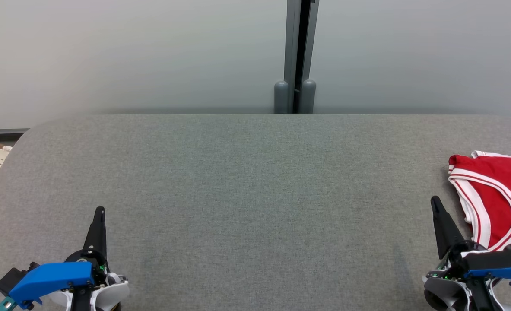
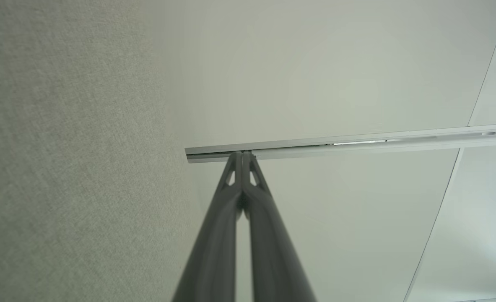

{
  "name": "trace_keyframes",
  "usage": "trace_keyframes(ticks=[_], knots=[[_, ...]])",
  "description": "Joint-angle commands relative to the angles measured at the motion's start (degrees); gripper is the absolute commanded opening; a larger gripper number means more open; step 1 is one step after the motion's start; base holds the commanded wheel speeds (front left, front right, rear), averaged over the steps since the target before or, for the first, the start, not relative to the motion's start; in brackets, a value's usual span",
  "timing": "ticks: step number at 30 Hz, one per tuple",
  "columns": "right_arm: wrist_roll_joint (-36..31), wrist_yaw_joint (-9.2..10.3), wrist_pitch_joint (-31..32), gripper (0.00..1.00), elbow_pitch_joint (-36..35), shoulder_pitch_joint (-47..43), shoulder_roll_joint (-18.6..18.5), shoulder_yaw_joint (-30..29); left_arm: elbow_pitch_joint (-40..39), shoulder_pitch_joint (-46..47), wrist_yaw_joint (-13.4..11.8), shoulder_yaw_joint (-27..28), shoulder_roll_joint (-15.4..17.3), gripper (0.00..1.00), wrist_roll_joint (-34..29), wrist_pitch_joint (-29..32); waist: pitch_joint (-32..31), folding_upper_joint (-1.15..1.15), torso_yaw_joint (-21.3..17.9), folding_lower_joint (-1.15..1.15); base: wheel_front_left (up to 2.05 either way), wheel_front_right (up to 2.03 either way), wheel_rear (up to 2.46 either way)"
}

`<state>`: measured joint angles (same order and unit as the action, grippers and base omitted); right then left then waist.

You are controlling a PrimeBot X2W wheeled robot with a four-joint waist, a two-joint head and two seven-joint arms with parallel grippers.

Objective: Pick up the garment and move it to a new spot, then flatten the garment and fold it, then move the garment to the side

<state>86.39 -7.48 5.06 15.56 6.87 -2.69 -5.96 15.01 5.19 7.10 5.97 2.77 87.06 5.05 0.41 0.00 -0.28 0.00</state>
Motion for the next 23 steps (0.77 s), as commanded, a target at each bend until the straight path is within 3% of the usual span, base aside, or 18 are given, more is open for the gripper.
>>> trace_keyframes(ticks=[1, 13, 23], knots=[[1.5, -0.02, 0.5, 0.0, -0.7, -0.6, -0.3, -0.2, -0.5, 1.2, 0.5, 0.3, 0.2, 0.0, 1.3, 0.5, 0.0, 0.0, 0.0, 0.0, 0.0, 0.0, 0.0], [6.2, -0.02, 1.6, 0.0, -1.8, -1.0, -0.3, -0.7, -1.2, 1.4, 0.7, 0.7, 0.2, 0.0, 5.5, 1.7, -0.2, 0.0, 0.3, 0.0, 0.0, 0.0, 0.0], [6.1, -0.02, 1.7, 0.0, -1.8, -1.0, -0.3, -0.7, -1.2, 1.3, 0.6, 0.7, 0.2, 0.0, 5.4, 1.7, -0.2, 0.0, 0.3, 0.0, 0.0, 0.0, 0.0]])
